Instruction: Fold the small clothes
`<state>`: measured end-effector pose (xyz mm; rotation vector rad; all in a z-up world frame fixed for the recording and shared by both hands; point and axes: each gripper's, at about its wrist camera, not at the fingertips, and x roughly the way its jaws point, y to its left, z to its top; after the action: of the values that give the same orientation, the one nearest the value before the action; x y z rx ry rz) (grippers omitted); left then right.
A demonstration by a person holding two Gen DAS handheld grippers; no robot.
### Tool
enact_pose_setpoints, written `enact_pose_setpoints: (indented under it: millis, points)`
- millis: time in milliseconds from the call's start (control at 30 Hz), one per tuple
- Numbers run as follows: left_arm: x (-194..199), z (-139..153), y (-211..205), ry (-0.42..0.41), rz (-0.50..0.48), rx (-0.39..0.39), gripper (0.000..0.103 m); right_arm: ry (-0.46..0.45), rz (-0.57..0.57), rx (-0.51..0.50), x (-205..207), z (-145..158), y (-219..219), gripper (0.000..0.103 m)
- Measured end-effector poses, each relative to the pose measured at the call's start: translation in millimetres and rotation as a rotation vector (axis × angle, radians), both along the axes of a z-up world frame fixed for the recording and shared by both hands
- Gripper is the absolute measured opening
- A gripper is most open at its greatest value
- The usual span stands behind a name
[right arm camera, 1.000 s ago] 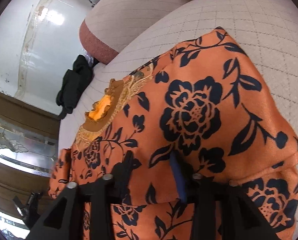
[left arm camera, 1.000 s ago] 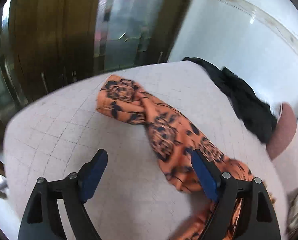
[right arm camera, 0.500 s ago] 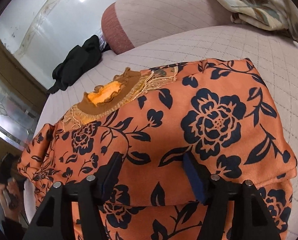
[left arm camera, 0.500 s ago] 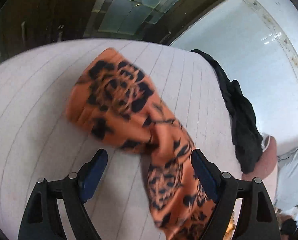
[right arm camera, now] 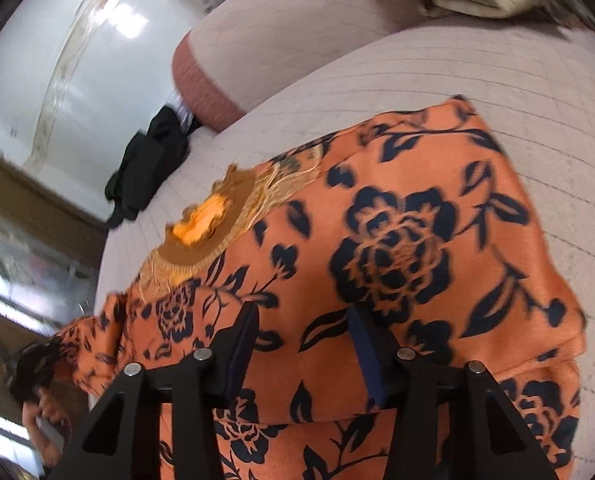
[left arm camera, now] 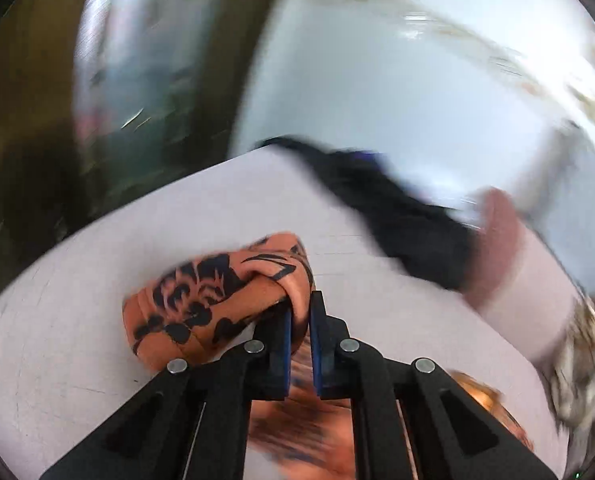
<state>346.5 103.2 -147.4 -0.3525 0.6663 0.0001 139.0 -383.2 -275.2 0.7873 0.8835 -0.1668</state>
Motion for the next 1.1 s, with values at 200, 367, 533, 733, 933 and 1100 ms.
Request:
enact_pose_setpoints:
  millis: [200,367,533,733,933,1100]
  points:
    - [-66,47,-162,-0.138,-0.437,0.127,0.008,-0.053,-0.117,0.026,-18,18,-33,0.050]
    - [-129,18,-281,-0.088,-0.883,0.396,0.083,-0.092,-0.213,0.032,-33,35,-67,0.053]
    - [-167,5,-275,-0.260,-0.847,0.736,0.085,-0.132,-0.311,0.068,-45,41,-97,0.064]
    - [-93,3,-168,-0.012,-0.490,0.422,0.085,-0.146,-0.232,0.004,-33,53,-81,0.064]
    - [-53,-74,-117,0.283,-0.255,0.331,0.085,-0.151,-0.069,-0.087,-16,62,-44,0.064]
    - [-50,-110,-122,0.385,-0.257,0.338,0.085,-0.097,-0.058,-0.004,2,30,-55,0.064]
